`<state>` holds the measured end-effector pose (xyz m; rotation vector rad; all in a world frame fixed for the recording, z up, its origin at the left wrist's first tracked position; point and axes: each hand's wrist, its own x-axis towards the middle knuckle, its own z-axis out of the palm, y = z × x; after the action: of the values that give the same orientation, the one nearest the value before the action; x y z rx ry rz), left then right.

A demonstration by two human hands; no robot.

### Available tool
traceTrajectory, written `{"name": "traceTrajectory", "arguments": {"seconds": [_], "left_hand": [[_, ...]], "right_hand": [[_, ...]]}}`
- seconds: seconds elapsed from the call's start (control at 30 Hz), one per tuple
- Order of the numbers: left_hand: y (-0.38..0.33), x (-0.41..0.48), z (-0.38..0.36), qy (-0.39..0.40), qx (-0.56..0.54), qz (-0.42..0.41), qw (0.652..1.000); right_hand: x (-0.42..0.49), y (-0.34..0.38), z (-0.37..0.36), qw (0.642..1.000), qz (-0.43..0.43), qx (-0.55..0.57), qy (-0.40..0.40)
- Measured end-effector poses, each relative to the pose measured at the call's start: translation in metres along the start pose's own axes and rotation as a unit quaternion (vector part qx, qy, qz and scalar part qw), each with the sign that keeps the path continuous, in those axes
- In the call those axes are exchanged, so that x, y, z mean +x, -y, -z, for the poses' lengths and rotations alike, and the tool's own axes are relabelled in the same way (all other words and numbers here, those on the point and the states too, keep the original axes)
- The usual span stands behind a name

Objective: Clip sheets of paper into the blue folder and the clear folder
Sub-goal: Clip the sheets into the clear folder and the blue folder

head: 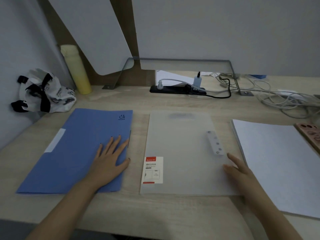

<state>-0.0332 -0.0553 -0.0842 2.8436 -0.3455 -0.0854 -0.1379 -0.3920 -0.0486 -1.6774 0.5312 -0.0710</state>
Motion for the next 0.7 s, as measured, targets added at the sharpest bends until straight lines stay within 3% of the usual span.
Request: {"name": "traceTrajectory", "arguments": {"seconds": [0.13, 0.27, 0.4, 0.5, 0.63, 0.7], "left_hand": [[-0.045, -0.015, 0.003, -0.033, -0.149, -0.022, 0.988], [-0.096, -0.029, -0.005, 0.038, -0.335, 0.002, 0.942], [-0.106, -0.032, 0.003, 0.032, -0.433, 0.069, 0.898], [-0.11, -0.031, 0.016, 0.073, -0.506, 0.082, 0.855], [-0.105, -0.023, 0.045, 0.12, -0.554, 0.132, 0.814], [-0.092, -0.024, 0.066, 0.132, -0.581, 0.108, 0.796]], "right_hand": [[-0.003, 0.008, -0.001, 0.997, 0.007, -0.077, 0.002], [-0.01, 0.016, 0.003, 0.996, 0.034, -0.082, 0.002], [-0.024, 0.043, 0.006, 0.993, 0.054, 0.09, 0.06], [-0.041, 0.075, -0.001, 0.953, 0.102, 0.247, 0.145], [-0.028, 0.1, -0.053, 0.936, 0.135, 0.174, 0.275], [-0.017, 0.092, -0.069, 0.935, 0.216, 0.036, 0.281]]}}
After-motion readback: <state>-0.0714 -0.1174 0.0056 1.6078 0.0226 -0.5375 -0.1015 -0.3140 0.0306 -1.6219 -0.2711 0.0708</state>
